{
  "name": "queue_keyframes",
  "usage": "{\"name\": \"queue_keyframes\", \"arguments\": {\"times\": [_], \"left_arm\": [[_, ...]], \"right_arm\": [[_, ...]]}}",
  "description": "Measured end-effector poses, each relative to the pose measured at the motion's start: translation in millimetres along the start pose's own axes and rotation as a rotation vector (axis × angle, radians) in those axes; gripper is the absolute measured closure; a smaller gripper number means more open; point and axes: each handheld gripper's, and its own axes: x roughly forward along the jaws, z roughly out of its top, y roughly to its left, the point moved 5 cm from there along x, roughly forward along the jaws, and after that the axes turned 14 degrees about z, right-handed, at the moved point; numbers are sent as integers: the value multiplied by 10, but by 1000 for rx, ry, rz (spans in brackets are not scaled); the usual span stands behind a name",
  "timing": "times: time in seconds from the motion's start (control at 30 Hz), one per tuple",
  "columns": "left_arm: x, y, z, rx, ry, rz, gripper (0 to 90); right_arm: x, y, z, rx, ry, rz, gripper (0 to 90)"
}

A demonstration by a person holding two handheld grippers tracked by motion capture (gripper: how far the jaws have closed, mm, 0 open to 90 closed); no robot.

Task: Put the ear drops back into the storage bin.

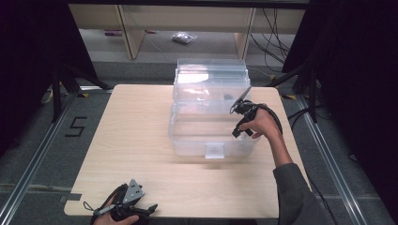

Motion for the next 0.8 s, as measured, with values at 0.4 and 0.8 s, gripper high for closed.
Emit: {"name": "queue_keyframes", "arguments": {"times": [0.4, 0.8], "left_arm": [[4, 2, 1, -9, 0, 5, 153], [3, 7, -1, -5, 2, 2, 153]], "right_arm": [[-304, 227, -148, -52, -104, -7, 276], [-377, 396, -293, -71, -155, -10, 254]]}}
